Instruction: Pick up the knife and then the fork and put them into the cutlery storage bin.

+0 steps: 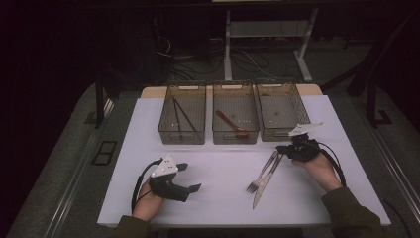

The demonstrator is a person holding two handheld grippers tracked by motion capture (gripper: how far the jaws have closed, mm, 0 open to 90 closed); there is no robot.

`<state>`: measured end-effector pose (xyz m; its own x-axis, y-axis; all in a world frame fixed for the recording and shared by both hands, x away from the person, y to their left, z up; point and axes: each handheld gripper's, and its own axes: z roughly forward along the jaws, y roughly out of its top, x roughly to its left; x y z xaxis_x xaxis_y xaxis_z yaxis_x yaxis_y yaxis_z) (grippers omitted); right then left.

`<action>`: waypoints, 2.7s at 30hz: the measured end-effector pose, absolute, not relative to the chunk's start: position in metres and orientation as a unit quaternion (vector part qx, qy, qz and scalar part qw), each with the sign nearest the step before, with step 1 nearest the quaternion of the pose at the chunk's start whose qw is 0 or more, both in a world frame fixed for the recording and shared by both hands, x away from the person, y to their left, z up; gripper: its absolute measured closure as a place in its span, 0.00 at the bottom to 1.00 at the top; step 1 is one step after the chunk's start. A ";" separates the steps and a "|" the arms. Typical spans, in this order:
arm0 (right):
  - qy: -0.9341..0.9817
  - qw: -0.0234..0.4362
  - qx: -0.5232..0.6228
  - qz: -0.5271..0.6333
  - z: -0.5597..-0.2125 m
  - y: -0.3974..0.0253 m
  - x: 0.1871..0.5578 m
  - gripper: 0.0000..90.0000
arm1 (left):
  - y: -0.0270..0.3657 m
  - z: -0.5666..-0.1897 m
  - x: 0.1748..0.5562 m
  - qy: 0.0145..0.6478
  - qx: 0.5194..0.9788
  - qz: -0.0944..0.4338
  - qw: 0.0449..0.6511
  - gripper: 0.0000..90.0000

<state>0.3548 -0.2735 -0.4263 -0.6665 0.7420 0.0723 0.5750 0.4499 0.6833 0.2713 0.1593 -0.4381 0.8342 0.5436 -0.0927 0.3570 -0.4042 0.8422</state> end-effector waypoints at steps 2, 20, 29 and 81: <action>0.845 0.119 0.389 0.347 -0.428 -0.272 0.355 0.99 | 0.158 -0.438 0.271 0.271 0.832 0.099 0.473 0.15; 0.861 0.109 0.380 0.320 -0.440 -0.262 0.358 0.99 | 0.158 -0.438 0.271 0.271 0.833 0.098 0.472 0.15; 0.866 0.116 0.375 0.310 -0.441 -0.260 0.358 0.99 | 0.157 -0.438 0.271 0.270 0.833 0.098 0.472 0.15; 0.899 0.060 0.353 0.251 -0.429 -0.306 0.310 0.99 | 0.157 -0.438 0.270 0.269 0.833 0.097 0.474 0.15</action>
<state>0.3099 -0.3057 -0.4294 -0.7434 0.6652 0.0698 0.6050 0.6243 0.4941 0.2699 0.1567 -0.4384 0.8360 0.5405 -0.0941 0.3567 -0.4052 0.8417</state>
